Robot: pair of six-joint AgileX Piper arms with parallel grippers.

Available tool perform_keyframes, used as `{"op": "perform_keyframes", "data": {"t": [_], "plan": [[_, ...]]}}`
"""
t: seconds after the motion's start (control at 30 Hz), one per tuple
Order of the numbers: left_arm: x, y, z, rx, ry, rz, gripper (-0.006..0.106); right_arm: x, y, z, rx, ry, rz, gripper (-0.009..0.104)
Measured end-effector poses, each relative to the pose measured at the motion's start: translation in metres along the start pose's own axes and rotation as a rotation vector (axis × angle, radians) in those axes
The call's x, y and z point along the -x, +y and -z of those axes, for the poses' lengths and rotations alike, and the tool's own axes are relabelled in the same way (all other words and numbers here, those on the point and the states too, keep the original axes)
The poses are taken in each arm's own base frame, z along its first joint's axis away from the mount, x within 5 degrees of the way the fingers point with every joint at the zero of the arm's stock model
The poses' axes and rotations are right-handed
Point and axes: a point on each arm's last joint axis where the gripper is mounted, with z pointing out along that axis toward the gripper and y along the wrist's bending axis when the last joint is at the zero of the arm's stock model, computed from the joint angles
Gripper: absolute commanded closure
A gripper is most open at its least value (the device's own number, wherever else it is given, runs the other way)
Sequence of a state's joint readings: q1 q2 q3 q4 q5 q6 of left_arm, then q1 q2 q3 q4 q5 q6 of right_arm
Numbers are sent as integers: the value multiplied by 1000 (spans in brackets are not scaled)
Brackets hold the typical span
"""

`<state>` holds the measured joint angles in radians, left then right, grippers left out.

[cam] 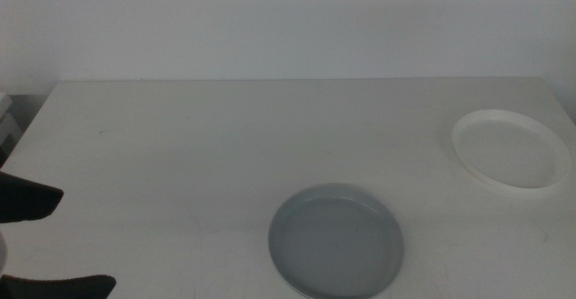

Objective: Stack the three bowls on top of each other.

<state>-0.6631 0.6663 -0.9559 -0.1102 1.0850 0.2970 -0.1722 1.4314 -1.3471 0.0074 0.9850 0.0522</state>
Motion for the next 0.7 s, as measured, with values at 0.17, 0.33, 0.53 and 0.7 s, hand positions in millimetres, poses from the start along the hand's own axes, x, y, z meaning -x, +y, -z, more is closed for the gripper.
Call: {"op": "perform_keyframes", "data": {"t": [0.17, 0.33, 0.53, 0.7], "plan": [[0, 0, 0, 0, 0, 0, -5, 33, -16, -49, 24, 122, 24, 45], [0, 0, 0, 0, 0, 0, -5, 53, -30, -98, 21, 180, 53, 45], [0, 0, 0, 0, 0, 0, -5, 62, -42, -155, 23, 242, 92, 46], [0, 0, 0, 0, 0, 0, -5, 54, -50, -198, 27, 311, 88, 46]]}}
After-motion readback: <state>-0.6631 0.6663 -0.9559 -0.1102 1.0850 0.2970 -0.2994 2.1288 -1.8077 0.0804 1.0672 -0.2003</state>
